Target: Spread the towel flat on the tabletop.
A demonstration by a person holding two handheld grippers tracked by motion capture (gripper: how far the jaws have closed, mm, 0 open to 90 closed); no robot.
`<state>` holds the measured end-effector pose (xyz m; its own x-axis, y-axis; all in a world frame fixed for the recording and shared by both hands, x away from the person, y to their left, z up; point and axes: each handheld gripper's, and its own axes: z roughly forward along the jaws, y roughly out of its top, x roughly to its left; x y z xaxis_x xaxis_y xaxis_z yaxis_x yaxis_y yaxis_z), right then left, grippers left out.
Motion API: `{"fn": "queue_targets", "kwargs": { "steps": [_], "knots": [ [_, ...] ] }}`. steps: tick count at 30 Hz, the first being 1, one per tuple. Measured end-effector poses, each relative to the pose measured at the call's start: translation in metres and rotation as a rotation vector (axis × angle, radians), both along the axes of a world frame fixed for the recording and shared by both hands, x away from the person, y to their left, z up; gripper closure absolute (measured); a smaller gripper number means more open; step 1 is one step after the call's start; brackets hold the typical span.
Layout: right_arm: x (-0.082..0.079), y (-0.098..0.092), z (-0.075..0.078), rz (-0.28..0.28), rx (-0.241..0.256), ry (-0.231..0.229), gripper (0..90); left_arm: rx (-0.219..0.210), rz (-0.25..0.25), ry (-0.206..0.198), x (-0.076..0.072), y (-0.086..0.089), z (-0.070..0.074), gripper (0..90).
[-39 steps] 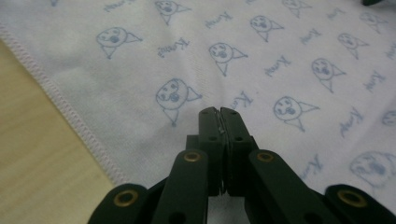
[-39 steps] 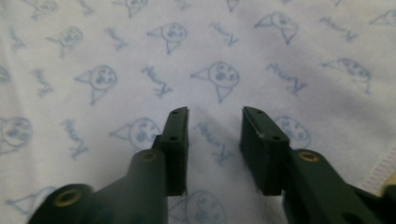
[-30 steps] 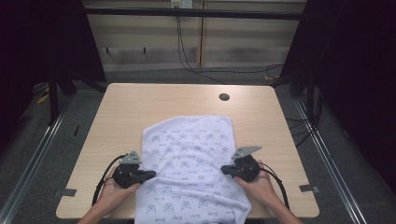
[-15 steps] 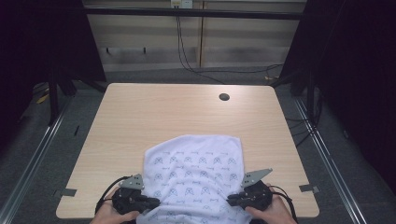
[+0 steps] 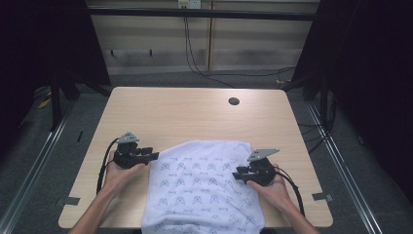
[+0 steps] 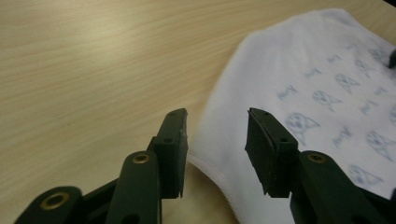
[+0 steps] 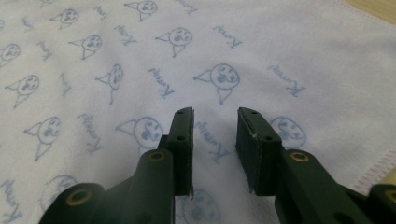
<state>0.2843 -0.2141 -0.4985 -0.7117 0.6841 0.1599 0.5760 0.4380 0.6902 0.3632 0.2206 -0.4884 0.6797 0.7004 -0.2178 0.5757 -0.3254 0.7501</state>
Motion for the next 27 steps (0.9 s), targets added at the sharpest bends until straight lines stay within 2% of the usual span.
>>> {"fn": "queue_targets", "kwargs": {
  "steps": [2,3,4,7,9,10,11,15,17,19,21,23,24,25,27],
  "knots": [
    [-0.002,0.000,0.001,0.013,-0.017,-0.012,66.4,0.030,0.005,0.013,0.004,-0.004,-0.005,52.7],
    [-0.003,0.000,0.001,0.012,-0.010,-0.010,66.5,0.039,0.015,0.008,0.006,-0.005,-0.008,53.1],
    [-0.003,0.000,0.000,0.013,-0.013,-0.006,66.7,0.041,0.006,0.020,0.006,-0.008,-0.010,54.9],
    [-0.006,0.000,0.000,0.008,-0.015,-0.007,66.3,0.068,-0.036,0.023,0.002,-0.014,-0.013,72.2],
    [-0.006,0.000,0.000,0.014,-0.014,-0.009,65.9,0.065,-0.042,-0.007,-0.003,-0.017,-0.009,82.8],
    [-0.006,0.000,0.000,0.015,-0.014,-0.009,65.9,0.051,-0.055,-0.009,-0.005,-0.019,-0.008,84.1],
    [-0.006,0.000,0.000,0.015,-0.013,-0.007,66.0,0.057,-0.076,-0.029,-0.010,-0.022,-0.004,84.4],
    [-0.006,-0.001,0.000,0.013,-0.010,-0.005,65.5,0.036,-0.192,-0.065,-0.037,-0.037,0.007,83.9],
    [-0.007,-0.001,0.000,0.015,-0.008,0.001,64.8,0.046,-0.255,-0.073,-0.051,-0.046,0.009,83.2],
    [-0.007,0.000,0.000,0.013,-0.006,0.003,63.9,0.037,-0.319,-0.043,-0.060,-0.054,0.006,80.1],
    [-0.008,0.000,0.001,0.011,-0.008,-0.002,63.2,0.043,-0.359,-0.006,-0.065,-0.060,0.002,73.5],
    [-0.008,0.000,0.002,0.009,0.002,-0.005,62.9,0.036,-0.379,0.019,-0.066,-0.061,0.000,67.5],
    [-0.009,0.000,0.003,0.005,-0.002,-0.006,62.9,0.029,-0.372,0.023,-0.065,-0.060,0.001,66.1],
    [-0.008,-0.002,0.004,0.006,-0.003,-0.016,62.9,0.009,-0.375,0.029,-0.062,-0.058,0.001,64.6],
    [-0.007,-0.004,0.004,-0.008,-0.001,-0.016,62.4,-0.015,-0.353,0.016,-0.058,-0.052,0.004,63.0]
  ]
}}
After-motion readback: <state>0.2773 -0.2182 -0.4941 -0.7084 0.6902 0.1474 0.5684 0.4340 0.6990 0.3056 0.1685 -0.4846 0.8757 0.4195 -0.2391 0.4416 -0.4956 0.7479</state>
